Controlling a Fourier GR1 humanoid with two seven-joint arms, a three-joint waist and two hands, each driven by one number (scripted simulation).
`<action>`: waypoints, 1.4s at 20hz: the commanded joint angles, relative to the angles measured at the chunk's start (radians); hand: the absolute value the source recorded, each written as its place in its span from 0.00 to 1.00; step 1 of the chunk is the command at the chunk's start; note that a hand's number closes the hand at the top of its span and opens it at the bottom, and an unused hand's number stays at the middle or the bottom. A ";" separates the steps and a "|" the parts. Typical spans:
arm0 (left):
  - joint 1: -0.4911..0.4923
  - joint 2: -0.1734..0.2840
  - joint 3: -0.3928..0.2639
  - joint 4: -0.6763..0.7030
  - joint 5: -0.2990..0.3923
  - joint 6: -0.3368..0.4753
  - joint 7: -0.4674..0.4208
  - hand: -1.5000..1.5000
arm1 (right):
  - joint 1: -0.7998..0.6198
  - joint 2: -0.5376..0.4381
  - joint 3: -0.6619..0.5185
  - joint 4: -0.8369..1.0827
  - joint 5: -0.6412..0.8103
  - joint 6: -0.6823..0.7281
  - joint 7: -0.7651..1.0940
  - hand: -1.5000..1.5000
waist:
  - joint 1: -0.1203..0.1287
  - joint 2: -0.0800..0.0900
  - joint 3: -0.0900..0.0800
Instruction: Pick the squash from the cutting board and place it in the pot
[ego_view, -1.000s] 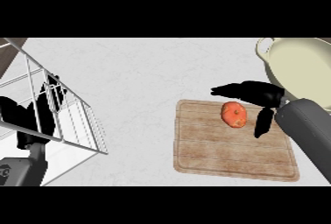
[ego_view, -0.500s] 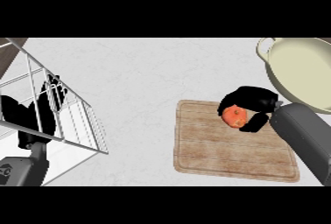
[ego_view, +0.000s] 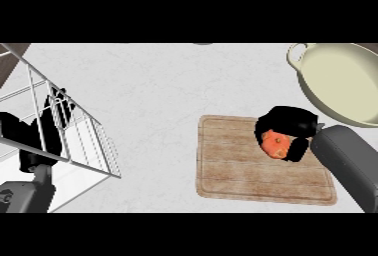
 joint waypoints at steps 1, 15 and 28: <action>-0.011 0.053 0.055 -0.084 0.021 -0.028 -0.034 0.50 | 0.187 -0.137 0.059 -0.123 0.030 -0.041 -0.120 1.00 | -0.063 -0.032 0.022; 0.043 0.057 0.068 -0.123 0.036 -0.033 -0.034 0.50 | 0.617 -0.525 -0.188 -0.440 -0.352 -0.211 -0.418 1.00 | -0.097 -0.024 0.022; 0.004 0.046 0.050 -0.129 0.013 -0.018 -0.027 0.50 | 0.722 -0.650 -0.615 -0.482 -0.973 -0.035 -0.295 1.00 | -0.061 -0.013 0.023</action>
